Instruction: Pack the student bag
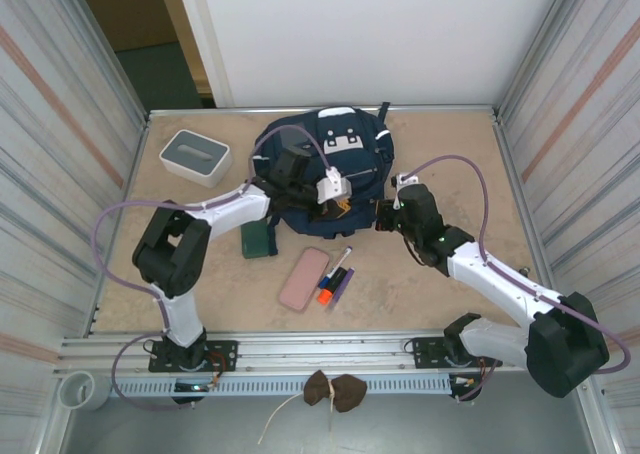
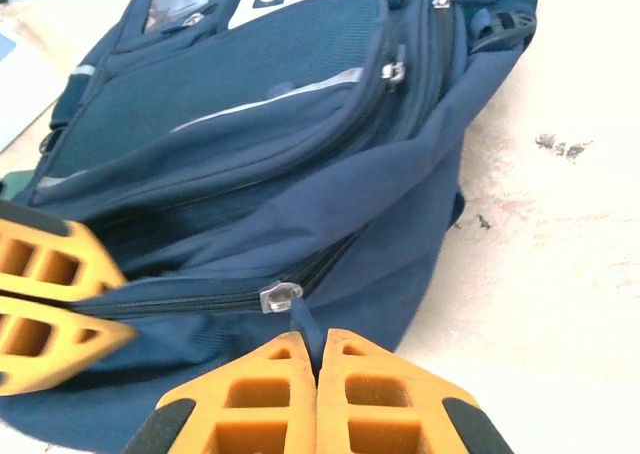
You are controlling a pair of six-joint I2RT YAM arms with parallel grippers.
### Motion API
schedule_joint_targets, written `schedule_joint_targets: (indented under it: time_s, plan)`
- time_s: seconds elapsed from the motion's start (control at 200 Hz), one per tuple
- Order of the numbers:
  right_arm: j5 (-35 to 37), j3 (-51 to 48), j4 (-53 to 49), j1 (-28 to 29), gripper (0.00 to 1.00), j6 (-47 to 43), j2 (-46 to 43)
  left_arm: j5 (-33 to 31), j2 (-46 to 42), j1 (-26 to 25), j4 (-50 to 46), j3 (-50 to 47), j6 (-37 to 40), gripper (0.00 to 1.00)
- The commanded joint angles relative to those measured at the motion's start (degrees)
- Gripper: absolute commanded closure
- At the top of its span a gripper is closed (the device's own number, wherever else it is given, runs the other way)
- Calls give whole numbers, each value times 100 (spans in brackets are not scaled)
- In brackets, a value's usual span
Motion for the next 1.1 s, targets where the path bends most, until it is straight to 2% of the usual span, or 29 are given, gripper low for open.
schedule_joint_targets:
  time_s: [0.0,0.266,0.666,0.817,0.947,1.097]
  plan:
    - [854,146,-367,-313,100,-140,66,543,-561,333,305,-134,-95,95]
    - [889,179,-347,-770,100,-85,380,1203,-968,647,489,-382,-213,95]
    - [254,420,229,-1805,100,53,1240,1873,-1599,788,805,-451,-538,97]
    - [-287,554,512,-2238,100,140,1727,1993,-1716,851,944,-531,-609,97]
    - [-1235,585,589,-2418,100,79,1768,1941,-1580,851,952,-525,-571,97]
    - [-2191,527,148,-2508,72,19,1212,2001,-1377,801,931,-452,-626,97]
